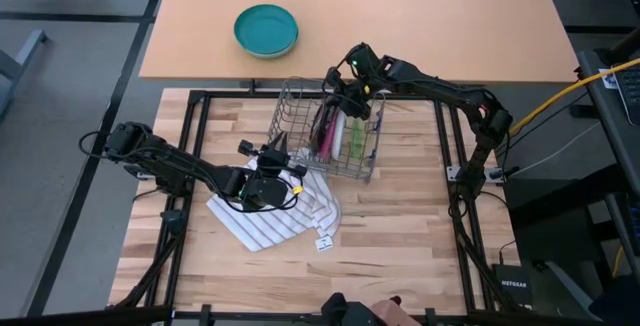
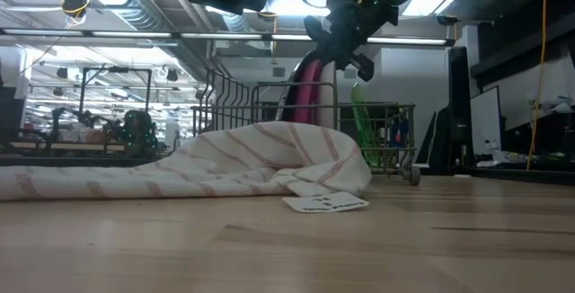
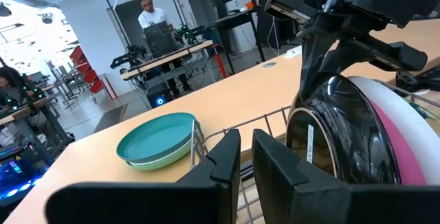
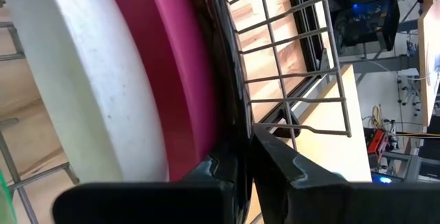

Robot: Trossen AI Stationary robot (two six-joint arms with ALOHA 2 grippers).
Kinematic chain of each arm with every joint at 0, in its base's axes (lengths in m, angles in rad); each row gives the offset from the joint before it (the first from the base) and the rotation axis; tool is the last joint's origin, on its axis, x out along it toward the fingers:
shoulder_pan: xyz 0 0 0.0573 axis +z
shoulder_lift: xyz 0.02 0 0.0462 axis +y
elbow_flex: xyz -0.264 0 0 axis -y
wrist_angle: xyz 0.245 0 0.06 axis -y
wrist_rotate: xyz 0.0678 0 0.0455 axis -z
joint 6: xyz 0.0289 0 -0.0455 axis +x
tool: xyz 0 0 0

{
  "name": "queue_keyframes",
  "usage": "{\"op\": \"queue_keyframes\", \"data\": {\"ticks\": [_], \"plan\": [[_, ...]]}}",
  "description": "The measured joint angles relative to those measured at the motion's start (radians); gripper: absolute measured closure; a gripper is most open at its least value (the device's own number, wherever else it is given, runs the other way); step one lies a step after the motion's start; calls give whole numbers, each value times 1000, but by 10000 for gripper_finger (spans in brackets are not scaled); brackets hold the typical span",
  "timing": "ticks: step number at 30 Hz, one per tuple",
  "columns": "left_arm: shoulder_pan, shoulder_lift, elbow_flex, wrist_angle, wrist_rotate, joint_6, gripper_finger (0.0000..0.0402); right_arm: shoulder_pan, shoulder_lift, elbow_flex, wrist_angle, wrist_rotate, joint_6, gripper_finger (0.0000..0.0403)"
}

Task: Sort dishes
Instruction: Put the red plate in the dish rack

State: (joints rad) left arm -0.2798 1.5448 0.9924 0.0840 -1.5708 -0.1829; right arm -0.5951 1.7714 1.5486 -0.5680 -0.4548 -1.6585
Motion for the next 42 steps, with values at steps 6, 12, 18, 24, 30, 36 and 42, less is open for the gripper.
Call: {"op": "queue_keyframes", "data": {"ticks": [6, 12, 18, 24, 30, 36, 42], "plan": [[0, 0, 0, 0, 0, 0, 371, 0, 0, 0, 2, 18, 0, 371], [0, 0, 0, -16, 0, -1, 371, 1, -1, 0, 0, 36, 3, 341], [0, 0, 0, -60, 0, -53, 371, 1, -2, 1, 7, 42, 4, 285], [0, 0, 0, -83, 0, -80, 371, 1, -2, 0, 96, 56, 11, 263], [0, 0, 0, -92, 0, -82, 371, 0, -2, 1, 175, 60, 104, 264], [0, 0, 0, -102, 0, -84, 371, 0, -2, 1, 173, 66, 109, 264], [0, 0, 0, -101, 0, -82, 371, 3, 0, 36, 160, 165, 109, 264]]}}
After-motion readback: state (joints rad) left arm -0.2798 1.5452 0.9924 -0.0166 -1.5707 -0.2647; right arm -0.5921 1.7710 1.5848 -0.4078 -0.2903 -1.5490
